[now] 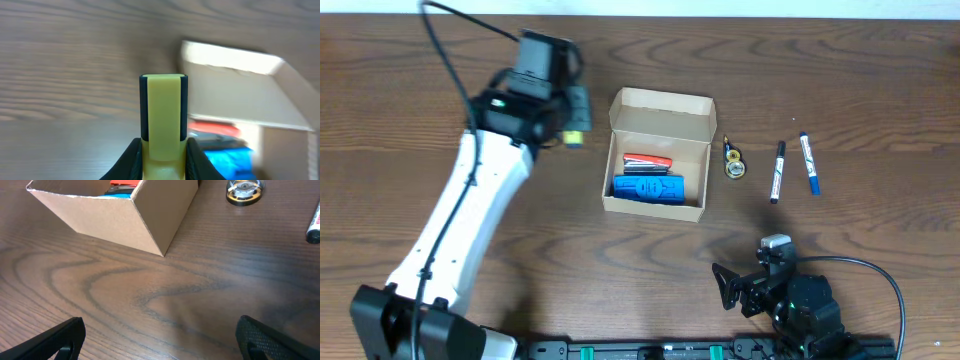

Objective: Pack container
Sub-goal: 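Carry the yellow highlighter into the box and release it, then lift the left gripper out of the box and hold aside, then move the right gripper toward the correction tape roller, then grasp the correction tape roller with the right gripper and lift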

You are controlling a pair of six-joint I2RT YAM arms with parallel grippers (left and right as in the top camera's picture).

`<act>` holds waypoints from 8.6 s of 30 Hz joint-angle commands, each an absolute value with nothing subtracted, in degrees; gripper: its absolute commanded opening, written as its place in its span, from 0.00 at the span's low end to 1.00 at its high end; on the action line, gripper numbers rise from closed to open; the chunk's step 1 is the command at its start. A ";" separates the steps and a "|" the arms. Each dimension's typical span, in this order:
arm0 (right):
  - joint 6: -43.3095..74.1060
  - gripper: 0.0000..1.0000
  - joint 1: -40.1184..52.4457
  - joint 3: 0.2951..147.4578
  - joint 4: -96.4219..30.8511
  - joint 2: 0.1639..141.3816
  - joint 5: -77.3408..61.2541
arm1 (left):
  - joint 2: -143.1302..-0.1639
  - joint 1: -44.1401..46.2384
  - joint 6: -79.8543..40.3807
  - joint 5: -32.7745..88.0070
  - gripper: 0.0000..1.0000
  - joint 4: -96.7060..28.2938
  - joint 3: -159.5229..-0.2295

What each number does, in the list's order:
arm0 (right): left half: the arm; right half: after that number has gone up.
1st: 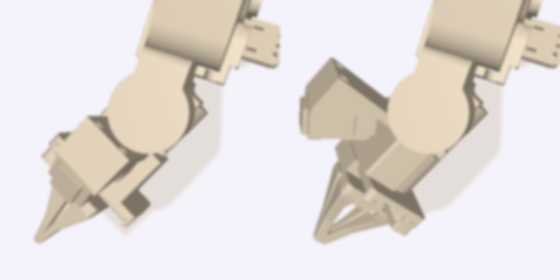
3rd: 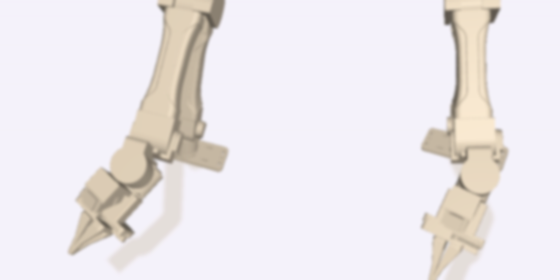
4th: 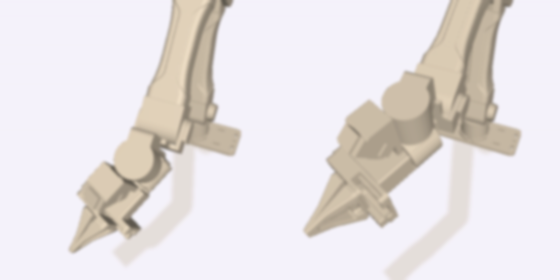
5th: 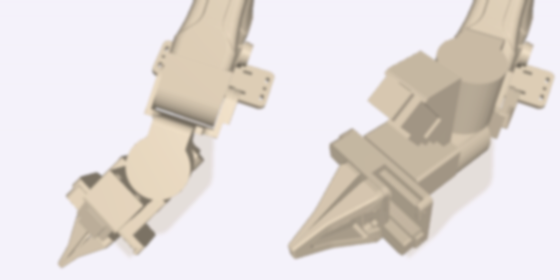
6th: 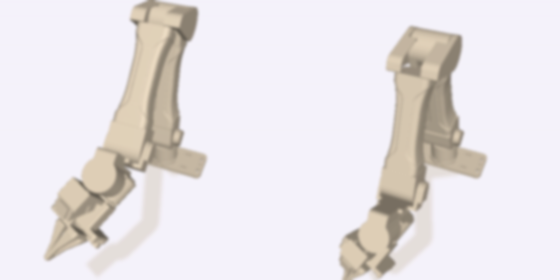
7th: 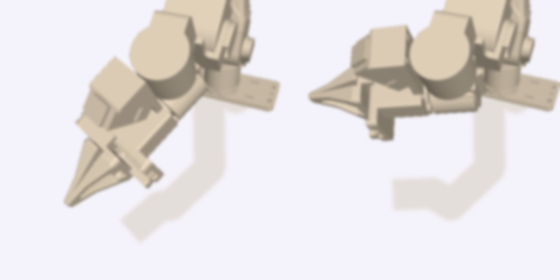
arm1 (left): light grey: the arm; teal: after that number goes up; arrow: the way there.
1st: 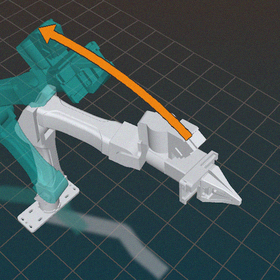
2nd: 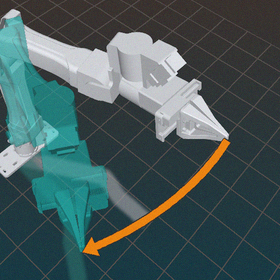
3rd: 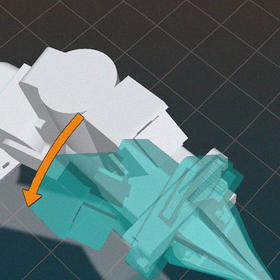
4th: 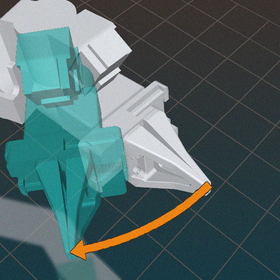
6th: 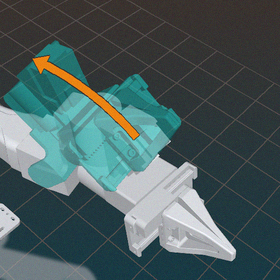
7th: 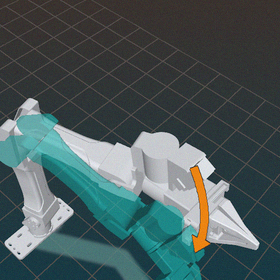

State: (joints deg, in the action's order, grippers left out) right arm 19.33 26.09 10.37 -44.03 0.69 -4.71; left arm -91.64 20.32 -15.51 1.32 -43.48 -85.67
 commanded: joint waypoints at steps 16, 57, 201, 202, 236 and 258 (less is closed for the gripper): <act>20.12 0.99 26.65 9.72 -44.14 0.32 -4.93 | -100.88 39.88 -28.62 -0.99 0.06 -32.21 -86.37; 20.12 0.99 26.65 9.72 -44.12 0.32 -4.93 | -112.68 46.65 -32.40 -2.74 0.06 -34.02 -86.35; 7.90 0.99 13.34 49.32 -32.29 62.78 -3.64 | -77.54 21.02 3.68 10.11 0.95 -67.90 -80.31; 7.03 0.99 12.95 50.96 -32.77 65.10 -2.22 | -77.54 21.02 3.68 10.11 0.95 -67.90 -80.31; -4.82 0.94 10.04 55.35 -12.23 105.32 1.04 | -77.54 21.02 3.68 10.11 0.95 -67.90 -80.31; -3.64 0.64 10.04 55.33 -9.61 108.77 -2.17 | -77.54 21.02 3.68 10.11 0.95 -67.90 -80.31</act>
